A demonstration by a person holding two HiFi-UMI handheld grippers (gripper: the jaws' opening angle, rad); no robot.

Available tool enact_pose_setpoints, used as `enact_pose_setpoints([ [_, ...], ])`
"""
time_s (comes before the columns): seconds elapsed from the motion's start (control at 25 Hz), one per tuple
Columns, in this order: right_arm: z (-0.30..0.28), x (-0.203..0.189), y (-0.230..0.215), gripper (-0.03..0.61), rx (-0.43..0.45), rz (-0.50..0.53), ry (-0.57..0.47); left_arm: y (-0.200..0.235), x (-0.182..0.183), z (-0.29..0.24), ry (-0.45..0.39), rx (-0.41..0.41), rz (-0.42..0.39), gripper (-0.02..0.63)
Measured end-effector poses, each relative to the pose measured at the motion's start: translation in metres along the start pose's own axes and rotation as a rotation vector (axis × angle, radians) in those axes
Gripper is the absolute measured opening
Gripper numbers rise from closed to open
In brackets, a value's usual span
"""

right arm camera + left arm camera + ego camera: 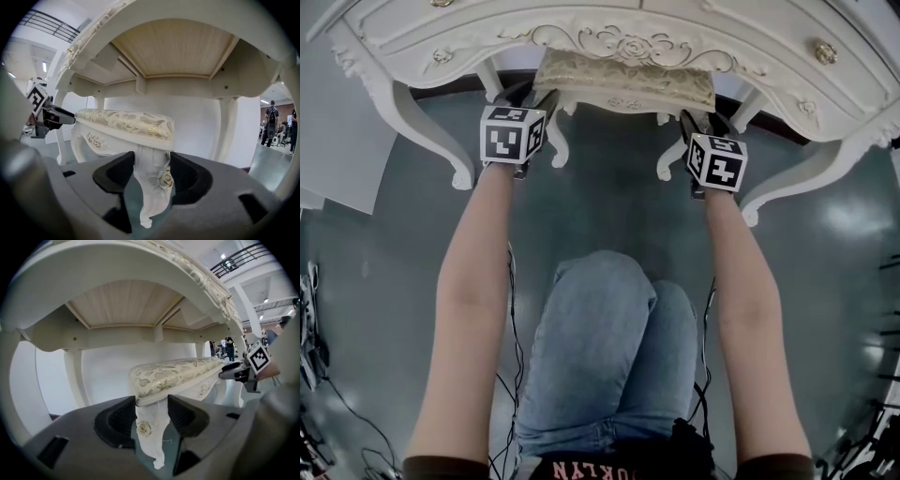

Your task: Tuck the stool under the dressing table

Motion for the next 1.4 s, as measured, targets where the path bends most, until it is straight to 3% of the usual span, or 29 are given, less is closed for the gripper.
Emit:
enact_pose_setpoints([
  [0.16,-0.009,0.002,-0.002,0.229,-0.004,-0.001,0.003,0.005,-0.002,-0.009,0.041,0.024,0.008,0.206],
  [0.2,-0.01,0.002,-0.003,0.229,-0.01,-0.004,0.007,0.005,-0.004,-0.011,0.062,0.039,0.004,0.135],
  [0.32,-0.012,0.003,-0.005,0.229,-0.015,-0.02,0.019,0.001,-0.013,-0.014,0.049,0.041,0.019,0.075],
  [0.72,0.011,0.01,-0.001,0.253,-0.032,-0.017,-0.08,-0.008,-0.013,0.002,-0.031,0.03,0.039,0.075],
  [0.96,0.037,0.012,0.0,0.143,-0.028,0.013,-0.086,-0.012,-0.011,0.027,-0.057,0.045,0.044,0.075],
  [1.12,0.051,0.01,0.001,0.02,-0.03,0.025,-0.095,-0.017,-0.011,0.041,-0.062,0.045,0.006,0.063],
  [1.24,0.059,0.008,0.004,0.0,0.0,0.018,-0.1,-0.019,-0.014,0.05,-0.05,0.041,0.004,0.014],
  [1.4,0.073,0.007,0.009,-0.002,0.054,-0.007,-0.107,-0.02,-0.016,0.068,-0.076,0.028,0.069,0.005],
])
Point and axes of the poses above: the fingertips, and each gripper's own axes: z backward along the fingers, y to its left, x out of its top, the point moved 10 cm from there along z, backward along the fingers, and after that the axes turned 5 degrees about z, right-handed, at the moved point
